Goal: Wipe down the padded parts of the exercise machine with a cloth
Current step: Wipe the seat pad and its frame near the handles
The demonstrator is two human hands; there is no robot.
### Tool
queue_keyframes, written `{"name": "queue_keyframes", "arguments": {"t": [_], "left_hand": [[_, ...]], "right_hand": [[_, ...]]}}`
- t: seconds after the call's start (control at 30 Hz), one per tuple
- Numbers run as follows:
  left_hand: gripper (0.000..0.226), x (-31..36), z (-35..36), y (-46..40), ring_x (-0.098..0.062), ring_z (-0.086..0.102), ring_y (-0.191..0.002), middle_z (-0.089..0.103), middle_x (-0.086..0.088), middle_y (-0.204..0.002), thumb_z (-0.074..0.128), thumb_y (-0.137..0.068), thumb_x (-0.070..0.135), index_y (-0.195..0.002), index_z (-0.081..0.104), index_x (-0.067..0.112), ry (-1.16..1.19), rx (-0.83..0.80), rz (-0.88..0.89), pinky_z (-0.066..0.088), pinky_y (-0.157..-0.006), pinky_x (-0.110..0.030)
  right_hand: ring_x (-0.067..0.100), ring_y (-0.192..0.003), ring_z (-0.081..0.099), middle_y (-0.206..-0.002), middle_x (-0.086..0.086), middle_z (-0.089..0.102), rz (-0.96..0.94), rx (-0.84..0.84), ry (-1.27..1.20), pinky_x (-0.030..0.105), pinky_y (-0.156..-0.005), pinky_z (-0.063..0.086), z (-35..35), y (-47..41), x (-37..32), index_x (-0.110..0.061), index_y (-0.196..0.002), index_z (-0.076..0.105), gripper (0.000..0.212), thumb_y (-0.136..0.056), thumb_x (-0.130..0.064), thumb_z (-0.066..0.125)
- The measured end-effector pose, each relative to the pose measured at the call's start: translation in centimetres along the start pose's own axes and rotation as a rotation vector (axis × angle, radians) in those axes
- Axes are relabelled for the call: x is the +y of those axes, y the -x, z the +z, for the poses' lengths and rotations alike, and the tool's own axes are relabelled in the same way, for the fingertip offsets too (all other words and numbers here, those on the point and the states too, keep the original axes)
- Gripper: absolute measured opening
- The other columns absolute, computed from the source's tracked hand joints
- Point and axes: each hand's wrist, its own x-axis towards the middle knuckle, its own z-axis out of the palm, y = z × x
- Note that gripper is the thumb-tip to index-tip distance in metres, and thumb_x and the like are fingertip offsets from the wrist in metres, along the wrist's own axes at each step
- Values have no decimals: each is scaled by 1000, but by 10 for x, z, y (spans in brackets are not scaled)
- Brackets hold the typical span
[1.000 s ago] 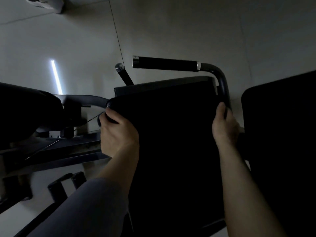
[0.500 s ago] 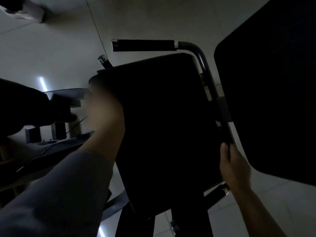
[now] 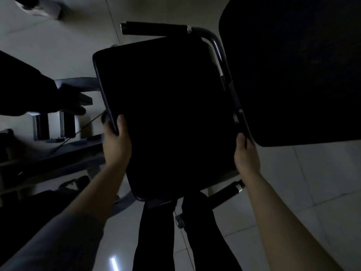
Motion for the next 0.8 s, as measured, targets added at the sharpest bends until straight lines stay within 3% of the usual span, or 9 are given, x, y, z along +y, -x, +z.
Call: {"name": "queue_keyframes", "arguments": {"t": [0.1, 0.17, 0.23, 0.37, 0.47, 0.53, 0.6, 0.7, 0.8], "left_hand": [[53, -33, 1, 53, -14, 50, -107, 51, 5, -121, 32, -97, 52, -142, 35, 24, 106, -47, -158, 39, -89, -31], [53, -41, 4, 80, -19, 51, -115, 54, 2, -122, 33, -97, 52, -140, 38, 22, 227, -35, -272, 41, -98, -37], [46, -46, 7, 99, -19, 53, -109, 58, 4, -108, 31, -99, 47, -133, 46, 19, 373, 12, -363, 42, -94, -35], [48, -64, 10, 126, -13, 58, -101, 61, 1, -112, 23, -100, 48, -123, 53, 18, 635, 39, -573, 44, -83, -26], [46, -87, 1, 147, -18, 51, -118, 55, -3, -127, 26, -102, 42, -132, 48, 16, 632, 99, -642, 40, -95, -31], [43, -99, -9, 157, -21, 54, -111, 56, -6, -122, 31, -101, 39, -130, 50, 13, 684, 83, -732, 40, -100, -37], [36, -103, -10, 164, -21, 59, -96, 62, -8, -104, 37, -100, 36, -113, 57, 9, 782, 30, -825, 44, -94, -37], [32, -98, 3, 168, -22, 65, -83, 69, -9, -84, 43, -99, 30, -85, 61, 7, 812, -123, -850, 50, -77, -34], [29, -91, 24, 170, -21, 68, -82, 70, -6, -85, 42, -99, 31, -96, 62, 10, 743, -340, -782, 49, -69, -33]], "right_hand": [[27, -113, 54, -121, 11, 58, -125, 178, 78, 24, -80, 33, 5, 26, 3, -8, -127, 50, 44, -101, -37, 30], [30, -116, 53, -125, 15, 55, -128, 224, 61, 26, -84, 36, 6, 41, 13, -4, -129, 46, 43, -101, -33, 33], [29, -128, 43, -141, 14, 42, -72, 160, -46, 26, -96, 34, 16, 66, 22, -6, -143, 27, 50, -100, -30, 35], [25, -140, 27, -156, 9, 18, 171, -139, -259, 30, -111, 24, 79, 130, 31, -15, -150, -1, 68, -98, -37, 37], [25, -130, 42, -151, 5, 31, 296, -217, -591, 39, -107, 37, 119, 152, 31, -33, -148, 4, 65, -97, -38, 43], [23, -121, 50, -146, 4, 38, 325, -237, -666, 40, -102, 42, 113, 149, 31, -34, -147, 12, 61, -96, -35, 46], [20, -115, 52, -143, 4, 43, 330, -268, -676, 37, -97, 43, 93, 140, 33, -26, -146, 22, 57, -96, -28, 49], [22, -114, 53, -140, 7, 47, 341, -165, -686, 40, -94, 44, 58, 126, 32, -18, -145, 29, 55, -95, -20, 52], [16, -96, 59, -136, 5, 50, 295, 15, -827, 39, -80, 49, 24, 111, 29, -18, -140, 36, 43, -98, -15, 45]]}}
